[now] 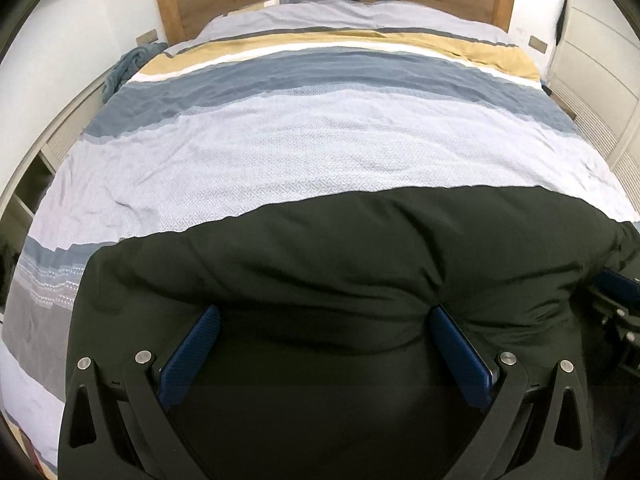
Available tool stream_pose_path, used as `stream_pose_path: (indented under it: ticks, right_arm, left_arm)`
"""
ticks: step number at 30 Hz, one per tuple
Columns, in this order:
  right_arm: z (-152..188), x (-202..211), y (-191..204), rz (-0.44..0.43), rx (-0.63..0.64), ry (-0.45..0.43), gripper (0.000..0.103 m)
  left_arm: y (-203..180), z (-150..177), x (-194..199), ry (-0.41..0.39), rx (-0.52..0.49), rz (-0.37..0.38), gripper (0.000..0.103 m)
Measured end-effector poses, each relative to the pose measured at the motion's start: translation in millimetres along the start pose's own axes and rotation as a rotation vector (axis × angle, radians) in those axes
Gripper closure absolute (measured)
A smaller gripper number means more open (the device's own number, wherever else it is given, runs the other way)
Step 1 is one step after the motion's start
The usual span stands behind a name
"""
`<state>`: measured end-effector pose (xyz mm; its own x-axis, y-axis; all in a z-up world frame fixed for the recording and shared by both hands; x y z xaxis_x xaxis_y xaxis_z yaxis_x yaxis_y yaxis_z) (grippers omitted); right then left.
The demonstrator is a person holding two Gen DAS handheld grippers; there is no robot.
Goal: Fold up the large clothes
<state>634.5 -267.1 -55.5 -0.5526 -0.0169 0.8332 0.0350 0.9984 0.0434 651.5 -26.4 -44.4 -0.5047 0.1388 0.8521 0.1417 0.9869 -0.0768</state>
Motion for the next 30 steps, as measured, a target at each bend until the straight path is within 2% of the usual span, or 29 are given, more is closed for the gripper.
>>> stream_pose_path:
  ticks: [5, 12, 18, 20, 23, 26, 30]
  right_arm:
    - [4, -4, -33, 0.025, -0.053, 0.021, 0.031]
    - [18, -1, -96, 0.107, -0.126, 0.055, 0.031]
    - [28, 8, -123, 0.186, -0.127, 0.076, 0.031]
    - [31, 17, -127, 0.235, -0.106, 0.073, 0.031]
    - [37, 34, -125, 0.240, -0.072, 0.035, 0.031]
    - [47, 51, -117, 0.209, -0.045, -0.010, 0.031]
    - [65, 53, -107, 0.175, -0.016, -0.001, 0.031]
  left_arm:
    - [6, 3, 3, -0.001, 0.017, 0.005, 0.000]
    - [14, 8, 8, 0.007, 0.026, -0.011, 0.000]
    - [24, 14, 15, 0.023, 0.022, -0.050, 0.000]
    - [33, 18, 20, 0.024, 0.037, -0.075, 0.000]
    - [47, 23, 34, -0.006, 0.062, -0.103, 0.000]
    - [58, 32, 46, -0.039, 0.069, -0.128, 0.000]
    - [72, 49, 46, -0.011, 0.098, -0.105, 0.000]
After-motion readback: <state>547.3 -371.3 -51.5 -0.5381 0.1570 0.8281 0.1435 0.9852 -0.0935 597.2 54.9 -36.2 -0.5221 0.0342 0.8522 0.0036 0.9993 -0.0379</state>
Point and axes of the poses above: each gripper's, at about its wrist camera, not at the fingertips, and x roughly against the way its jaws point, y to its left, z to its underside, the point moved 1 cm from there along -x, roughly the way its jaws point, and after that the axes turned 7 degrees about z, right-handed, at the moved point
